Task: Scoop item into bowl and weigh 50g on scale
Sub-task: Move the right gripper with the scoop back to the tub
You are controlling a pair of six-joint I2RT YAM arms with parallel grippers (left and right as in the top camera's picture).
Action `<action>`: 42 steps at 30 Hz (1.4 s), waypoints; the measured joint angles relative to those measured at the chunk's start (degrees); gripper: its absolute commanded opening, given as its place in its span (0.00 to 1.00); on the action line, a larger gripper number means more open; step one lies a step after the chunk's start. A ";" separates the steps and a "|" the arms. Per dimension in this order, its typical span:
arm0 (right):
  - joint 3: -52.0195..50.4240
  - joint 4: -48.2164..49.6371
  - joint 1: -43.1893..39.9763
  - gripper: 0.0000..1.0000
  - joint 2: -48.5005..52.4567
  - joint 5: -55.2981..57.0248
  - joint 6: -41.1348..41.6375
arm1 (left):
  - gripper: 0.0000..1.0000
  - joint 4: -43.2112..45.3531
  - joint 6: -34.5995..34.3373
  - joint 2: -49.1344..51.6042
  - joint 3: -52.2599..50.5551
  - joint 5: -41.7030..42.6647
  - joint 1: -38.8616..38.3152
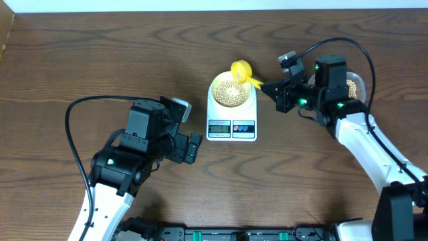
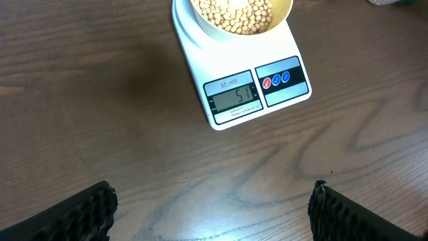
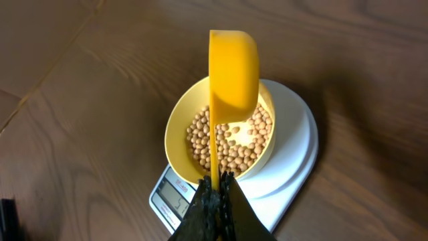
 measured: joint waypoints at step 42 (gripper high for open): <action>0.00 -5.46 -25.00 0.01 -4.09 0.74 24.04 | 0.93 0.00 0.00 0.00 0.00 0.00 0.00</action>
